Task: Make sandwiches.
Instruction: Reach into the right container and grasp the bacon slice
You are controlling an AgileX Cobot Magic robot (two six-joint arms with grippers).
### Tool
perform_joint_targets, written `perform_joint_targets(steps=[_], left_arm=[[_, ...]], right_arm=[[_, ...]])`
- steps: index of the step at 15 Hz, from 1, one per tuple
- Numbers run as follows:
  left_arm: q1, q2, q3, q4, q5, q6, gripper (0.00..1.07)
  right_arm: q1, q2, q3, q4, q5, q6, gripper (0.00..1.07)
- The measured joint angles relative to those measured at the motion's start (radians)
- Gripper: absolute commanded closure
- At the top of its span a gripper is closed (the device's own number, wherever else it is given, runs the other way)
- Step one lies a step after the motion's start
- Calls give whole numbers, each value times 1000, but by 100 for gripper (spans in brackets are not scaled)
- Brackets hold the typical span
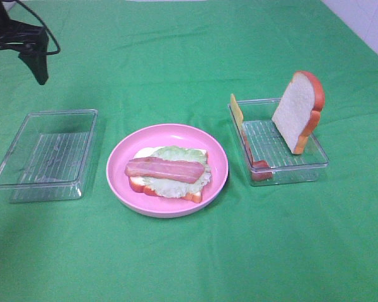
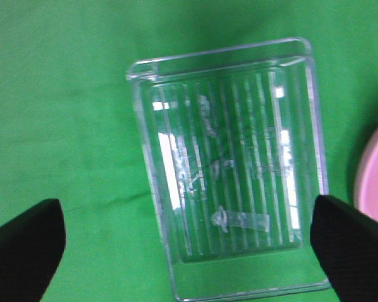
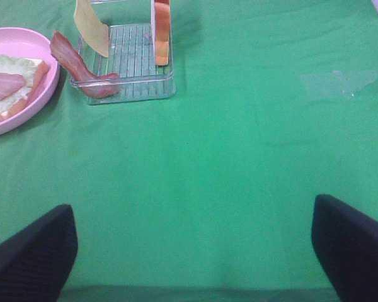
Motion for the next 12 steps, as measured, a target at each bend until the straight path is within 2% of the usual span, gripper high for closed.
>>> perform_joint_targets(steps=[7,9,12], left_arm=[[10,-37,15,49,7,23,7],[10,-85,47,59,7,30,8],[10,-221,153,66,8,34,9]], right_arm=[[0,0,0,0,0,0,11],[0,0,0,0,-1,0,11],[0,0,0,0,-1,0,11]])
